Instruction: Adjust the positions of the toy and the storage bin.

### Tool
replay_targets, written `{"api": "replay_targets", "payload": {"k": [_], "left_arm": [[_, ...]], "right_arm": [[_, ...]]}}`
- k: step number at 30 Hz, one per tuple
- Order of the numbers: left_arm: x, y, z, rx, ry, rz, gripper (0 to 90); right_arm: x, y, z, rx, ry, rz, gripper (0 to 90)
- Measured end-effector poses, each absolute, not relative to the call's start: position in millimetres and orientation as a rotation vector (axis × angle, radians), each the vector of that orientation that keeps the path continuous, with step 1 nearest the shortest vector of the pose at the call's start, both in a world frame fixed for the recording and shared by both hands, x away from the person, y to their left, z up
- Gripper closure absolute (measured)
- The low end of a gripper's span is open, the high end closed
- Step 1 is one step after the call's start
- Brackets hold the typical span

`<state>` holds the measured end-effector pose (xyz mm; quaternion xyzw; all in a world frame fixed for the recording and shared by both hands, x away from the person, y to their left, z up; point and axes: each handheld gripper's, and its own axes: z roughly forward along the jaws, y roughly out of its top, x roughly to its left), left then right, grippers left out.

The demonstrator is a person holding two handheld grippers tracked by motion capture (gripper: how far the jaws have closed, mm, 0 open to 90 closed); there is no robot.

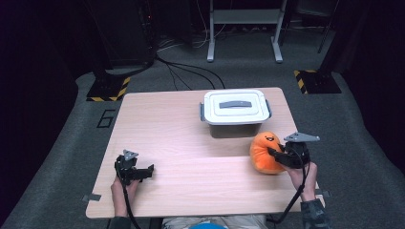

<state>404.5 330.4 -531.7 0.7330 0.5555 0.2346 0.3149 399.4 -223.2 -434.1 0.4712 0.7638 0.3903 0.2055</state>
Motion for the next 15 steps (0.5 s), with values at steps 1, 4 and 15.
{"api": "replay_targets", "payload": {"k": [1,4,15], "left_arm": [[404.5,330.3,-531.7,1.931,1.464,0.618,0.2],[404.5,330.4,-531.7,1.931,1.464,0.618,0.2],[404.5,330.3,-531.7,1.931,1.464,0.618,0.2]], "right_arm": [[400.4,-224.8,-434.9,1.326,2.127,1.079,63.4],[402.1,-227.7,-436.1,1.341,2.120,1.073,63.4],[406.9,-242.2,-435.1,1.370,2.081,1.022,63.4]]}}
